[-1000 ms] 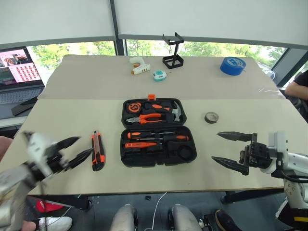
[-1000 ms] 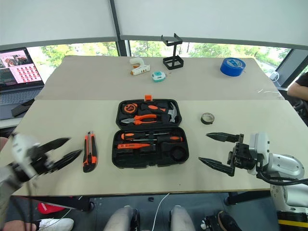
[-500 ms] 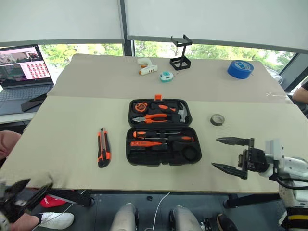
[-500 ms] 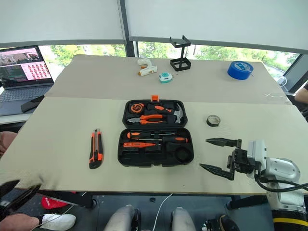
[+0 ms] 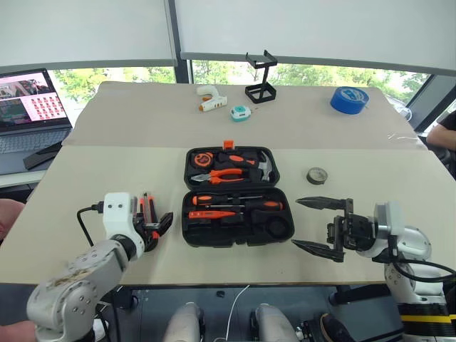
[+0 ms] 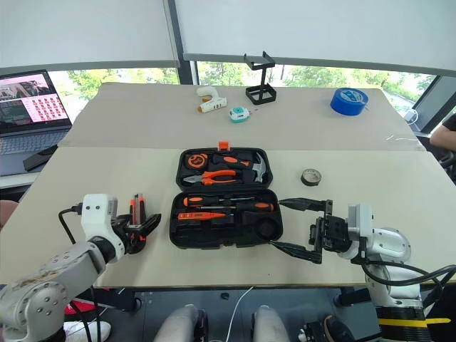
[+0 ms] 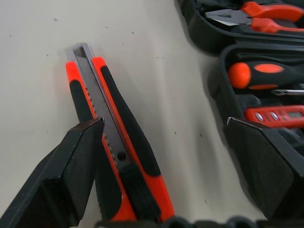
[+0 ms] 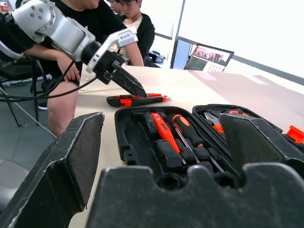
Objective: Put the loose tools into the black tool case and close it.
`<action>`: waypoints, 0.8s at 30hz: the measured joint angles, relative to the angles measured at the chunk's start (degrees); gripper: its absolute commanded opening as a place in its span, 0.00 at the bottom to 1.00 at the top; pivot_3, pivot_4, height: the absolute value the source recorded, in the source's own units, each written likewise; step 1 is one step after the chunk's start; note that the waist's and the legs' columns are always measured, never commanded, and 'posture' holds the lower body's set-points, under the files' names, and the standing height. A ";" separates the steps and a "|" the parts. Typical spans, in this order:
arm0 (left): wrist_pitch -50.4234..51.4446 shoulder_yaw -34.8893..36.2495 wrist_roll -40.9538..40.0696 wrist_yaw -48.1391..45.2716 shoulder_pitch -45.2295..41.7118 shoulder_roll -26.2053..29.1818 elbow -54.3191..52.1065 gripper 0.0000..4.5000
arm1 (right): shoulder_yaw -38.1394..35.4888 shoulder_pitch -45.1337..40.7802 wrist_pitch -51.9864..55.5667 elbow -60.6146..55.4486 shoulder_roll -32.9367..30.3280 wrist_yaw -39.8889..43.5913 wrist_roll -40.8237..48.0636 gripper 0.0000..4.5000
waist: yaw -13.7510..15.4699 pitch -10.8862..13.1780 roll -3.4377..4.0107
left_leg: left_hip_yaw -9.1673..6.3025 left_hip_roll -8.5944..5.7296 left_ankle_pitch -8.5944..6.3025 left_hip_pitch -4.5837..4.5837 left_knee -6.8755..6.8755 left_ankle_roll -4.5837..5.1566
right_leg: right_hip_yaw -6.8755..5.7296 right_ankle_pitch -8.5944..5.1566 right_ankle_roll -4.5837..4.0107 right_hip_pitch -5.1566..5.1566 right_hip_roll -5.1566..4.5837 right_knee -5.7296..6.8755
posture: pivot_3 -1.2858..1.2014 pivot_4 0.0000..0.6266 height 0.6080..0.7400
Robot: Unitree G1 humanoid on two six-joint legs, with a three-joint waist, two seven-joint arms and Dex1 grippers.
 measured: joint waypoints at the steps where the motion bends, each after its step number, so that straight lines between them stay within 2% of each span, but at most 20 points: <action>1: 0.49 -0.69 0.99 1.06 -0.59 -0.55 -0.08 0.99 | 0.00 0.00 0.30 -0.06 0.01 -0.27 0.02 1.00 | 0.04 -0.01 0.01 | 0.00 0.00 0.00 0.01 0.00 0.00 | 0.00 0.00 0.00 0.02 0.00 -0.02 | 0.52 0.24 1.00; 7: 0.45 -4.92 7.60 5.00 -0.52 -2.49 -0.51 0.99 | -0.12 0.22 1.99 -1.13 0.01 -2.17 0.12 1.00 | 0.11 -0.15 0.26 | 0.03 -0.05 0.00 0.16 -0.05 0.00 | 0.02 -0.01 -0.01 0.18 -0.08 -0.09 | 0.52 0.24 1.00; 10: -1.38 -6.73 10.29 4.70 -0.17 -2.30 -0.23 0.82 | -0.16 0.65 2.13 -1.21 0.01 -2.48 0.16 1.00 | 0.09 -0.28 0.48 | 0.07 -0.06 0.00 0.17 -0.09 0.00 | 0.05 -0.01 -0.02 0.17 -0.11 -0.13 | 0.52 0.24 1.00; 17: -8.28 -7.72 15.34 1.47 -0.35 -0.39 1.59 0.82 | -0.20 1.33 3.13 -1.72 -0.17 -3.42 0.25 1.00 | 0.42 -0.23 0.41 | 0.05 -0.06 0.00 0.03 -0.09 0.01 | 0.02 -0.02 -0.03 0.07 -0.11 -0.19 | 0.52 0.24 1.00; 20: -8.29 -6.45 15.63 0.93 -0.49 -0.35 0.83 0.98 | -0.20 1.63 3.23 -1.72 -0.20 -3.43 0.25 1.00 | 0.47 -0.23 0.40 | 0.05 -0.05 -0.02 -0.01 -0.09 0.03 | 0.02 -0.02 -0.03 0.07 -0.14 -0.26 | 0.52 0.24 1.00; 24: -7.01 -5.62 15.51 0.79 0.64 -2.53 0.46 0.98 | -0.20 1.85 3.29 -1.72 -0.34 -3.25 0.25 1.00 | 0.48 -0.21 0.37 | 0.05 -0.06 -0.03 -0.03 -0.10 0.05 | 0.00 -0.02 -0.03 0.07 -0.17 -0.28 | 0.52 0.24 1.00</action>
